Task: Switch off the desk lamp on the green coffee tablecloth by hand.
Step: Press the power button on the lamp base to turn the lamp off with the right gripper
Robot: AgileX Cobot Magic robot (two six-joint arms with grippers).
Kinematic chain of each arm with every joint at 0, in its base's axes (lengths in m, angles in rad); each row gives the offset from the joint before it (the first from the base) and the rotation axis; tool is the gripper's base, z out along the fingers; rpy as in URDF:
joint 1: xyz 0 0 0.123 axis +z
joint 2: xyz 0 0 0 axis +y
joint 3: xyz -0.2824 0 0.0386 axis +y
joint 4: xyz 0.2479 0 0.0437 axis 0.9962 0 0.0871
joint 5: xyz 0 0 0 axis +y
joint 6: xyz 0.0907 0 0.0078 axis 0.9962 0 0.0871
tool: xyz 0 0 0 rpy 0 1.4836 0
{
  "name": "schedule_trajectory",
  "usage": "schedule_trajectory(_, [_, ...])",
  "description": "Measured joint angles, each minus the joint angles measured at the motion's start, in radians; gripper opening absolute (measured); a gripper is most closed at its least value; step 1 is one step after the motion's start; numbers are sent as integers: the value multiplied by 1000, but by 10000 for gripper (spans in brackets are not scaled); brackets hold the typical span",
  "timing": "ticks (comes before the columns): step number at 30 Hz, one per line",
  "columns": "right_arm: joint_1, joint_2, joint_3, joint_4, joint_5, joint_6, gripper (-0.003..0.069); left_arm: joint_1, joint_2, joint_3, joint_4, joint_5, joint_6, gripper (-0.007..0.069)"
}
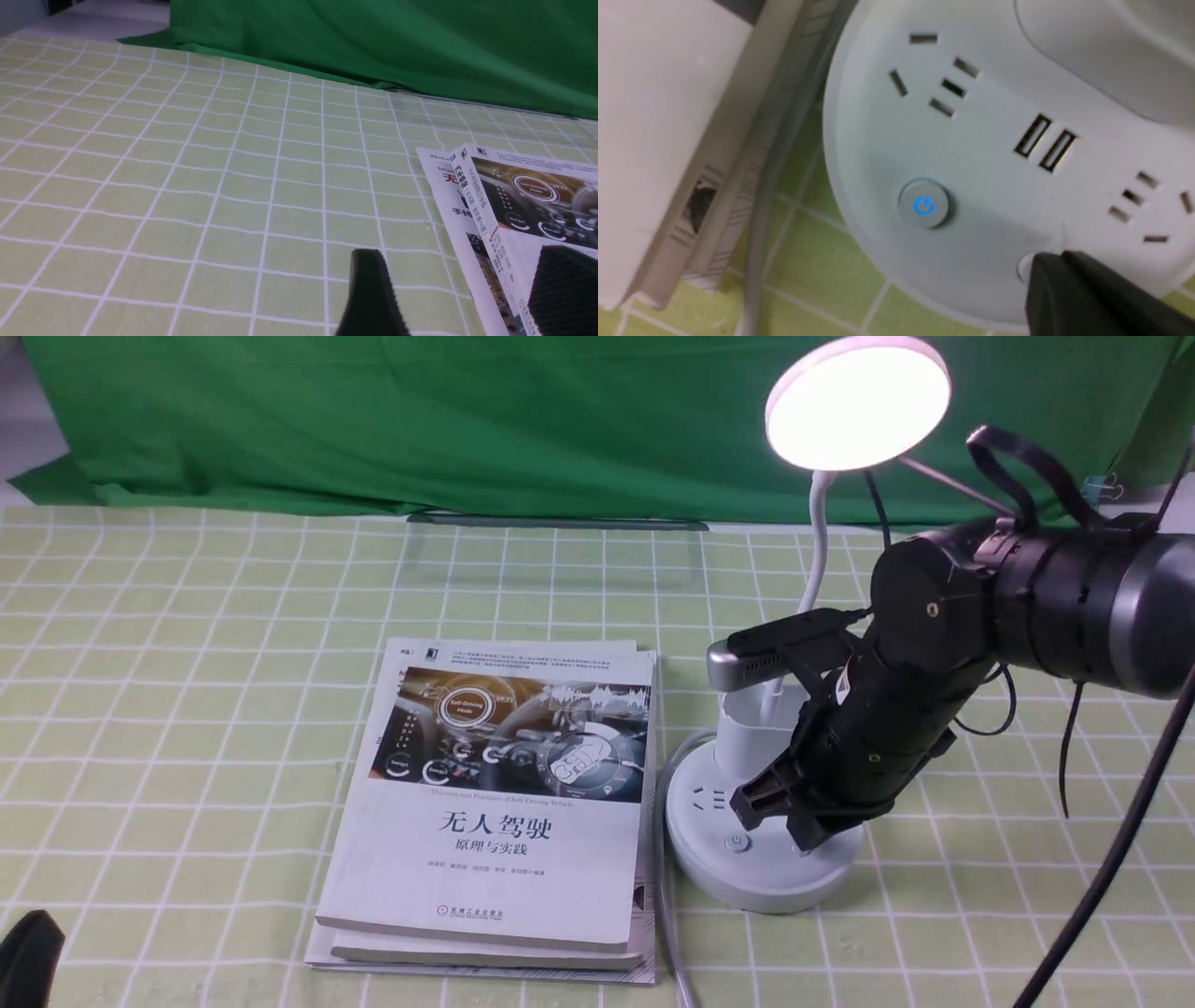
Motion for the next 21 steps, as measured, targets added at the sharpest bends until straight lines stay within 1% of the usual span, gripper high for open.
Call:
schedule_trajectory(9, [0, -81, 0, 0, -5, 2, 46, 0, 0, 0, 0, 0, 0, 410])
schedule_trajectory(16, [0, -43, 0, 5, -14, 6, 46, 0, 0, 0, 0, 0, 0, 410])
schedule_trajectory(21, [0, 48, 0, 18, -16, 11, 46, 0, 0, 0, 0, 0, 0, 410])
